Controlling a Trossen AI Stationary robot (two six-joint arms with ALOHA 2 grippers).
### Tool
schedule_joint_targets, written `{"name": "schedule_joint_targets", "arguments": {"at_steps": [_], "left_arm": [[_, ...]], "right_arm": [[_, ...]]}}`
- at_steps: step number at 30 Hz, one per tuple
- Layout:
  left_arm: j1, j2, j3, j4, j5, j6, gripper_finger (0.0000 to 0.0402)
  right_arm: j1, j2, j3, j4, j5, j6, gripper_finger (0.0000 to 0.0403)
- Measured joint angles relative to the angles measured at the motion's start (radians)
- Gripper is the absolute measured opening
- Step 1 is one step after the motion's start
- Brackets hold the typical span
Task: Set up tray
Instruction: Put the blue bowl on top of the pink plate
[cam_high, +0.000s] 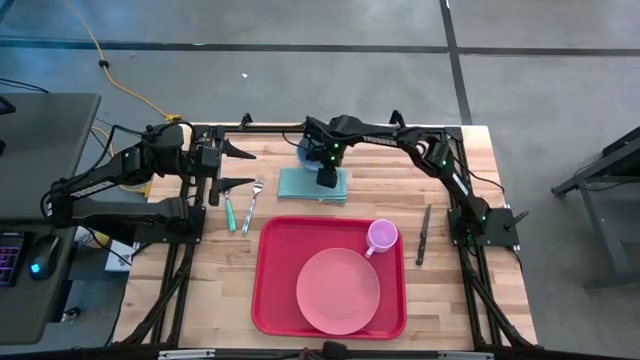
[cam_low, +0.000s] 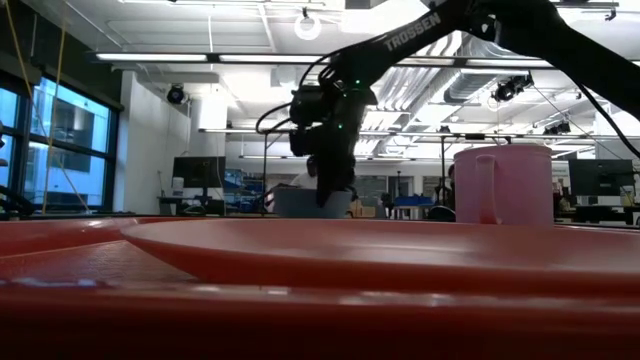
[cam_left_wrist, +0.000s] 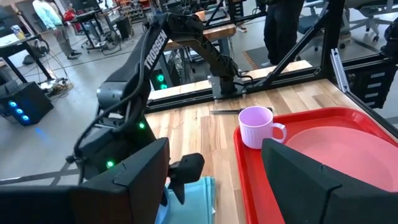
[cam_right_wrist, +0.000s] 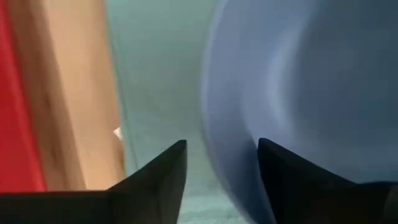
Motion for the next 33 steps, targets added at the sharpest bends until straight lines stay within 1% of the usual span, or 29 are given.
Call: {"name": "schedule_joint_targets", "arguments": {"at_steps": [3, 7, 8, 9, 12, 18, 21, 22, 24, 26, 29, 33], "left_arm": [[0.000, 0.000, 0.000, 0.000, 0.000, 0.000, 0.0287], [0.000, 0.000, 0.000, 0.000, 0.000, 0.000, 0.0287], [0.000, 0.000, 0.000, 0.000, 0.000, -0.002, 0.0287], [0.000, 0.000, 0.000, 0.000, 0.000, -0.004, 0.0287], [0.000, 0.000, 0.000, 0.000, 0.001, -0.007, 0.0287], [0.000, 0.000, 0.000, 0.000, 0.001, -0.008, 0.0287], [0.000, 0.000, 0.000, 0.000, 0.001, -0.007, 0.0287], [0.000, 0.000, 0.000, 0.000, 0.001, -0.007, 0.0287], [0.000, 0.000, 0.000, 0.000, 0.001, -0.007, 0.0287], [0.000, 0.000, 0.000, 0.000, 0.001, -0.007, 0.0287], [0.000, 0.000, 0.000, 0.000, 0.001, -0.006, 0.0287], [0.000, 0.000, 0.000, 0.000, 0.000, -0.003, 0.0287]], "right_arm": [[0.000, 0.000, -0.003, 0.006, 0.017, 0.029, 0.0134], [-0.001, 0.000, 0.016, 0.025, 0.028, 0.050, 0.0039], [-0.001, -0.002, 0.026, 0.027, 0.042, 0.049, 0.0021], [-0.001, -0.004, 0.038, 0.024, 0.052, 0.047, 0.0012], [-0.002, 0.001, 0.095, -0.001, 0.098, 0.050, 0.0008], [-0.003, 0.002, 0.269, -0.112, 0.094, 0.051, 0.0000], [-0.003, 0.002, 0.372, -0.200, 0.117, 0.052, 0.0000], [-0.002, -0.005, 0.384, -0.206, 0.121, 0.051, 0.0000], [-0.002, -0.059, 0.343, -0.192, 0.115, 0.058, 0.0000], [-0.003, -0.095, 0.325, -0.217, 0.118, 0.075, 0.0000], [-0.001, -0.133, 0.321, -0.261, 0.138, 0.080, 0.0000], [0.017, -0.193, 0.321, -0.285, 0.134, 0.114, 0.0000]]}}
